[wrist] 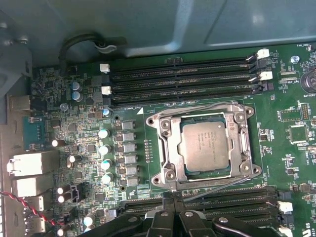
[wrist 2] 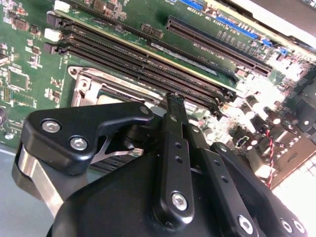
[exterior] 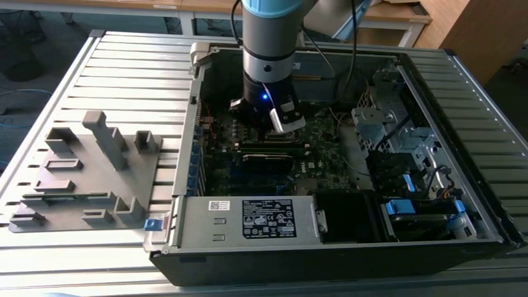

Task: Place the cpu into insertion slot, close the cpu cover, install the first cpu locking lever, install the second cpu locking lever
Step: 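Install the second cpu locking lever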

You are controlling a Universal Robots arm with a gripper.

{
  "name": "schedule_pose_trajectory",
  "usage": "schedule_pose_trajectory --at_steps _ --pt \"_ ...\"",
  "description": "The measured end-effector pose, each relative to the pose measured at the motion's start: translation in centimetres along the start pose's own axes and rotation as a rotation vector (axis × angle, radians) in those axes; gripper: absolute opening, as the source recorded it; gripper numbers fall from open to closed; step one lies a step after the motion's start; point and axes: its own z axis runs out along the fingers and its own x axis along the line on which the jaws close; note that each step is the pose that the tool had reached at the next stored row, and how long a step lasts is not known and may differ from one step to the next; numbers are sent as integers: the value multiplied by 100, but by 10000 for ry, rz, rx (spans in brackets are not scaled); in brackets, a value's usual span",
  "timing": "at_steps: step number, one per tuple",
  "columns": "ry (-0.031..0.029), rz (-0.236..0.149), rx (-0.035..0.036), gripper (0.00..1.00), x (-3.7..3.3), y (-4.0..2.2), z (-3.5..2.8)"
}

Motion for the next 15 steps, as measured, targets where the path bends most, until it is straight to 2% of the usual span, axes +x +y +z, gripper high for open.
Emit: schedule_pose_trajectory --at_steps 13,15 --pt "3 -1 1 11 48 -13 101" --pt "4 -2 -16 11 52 -15 110"
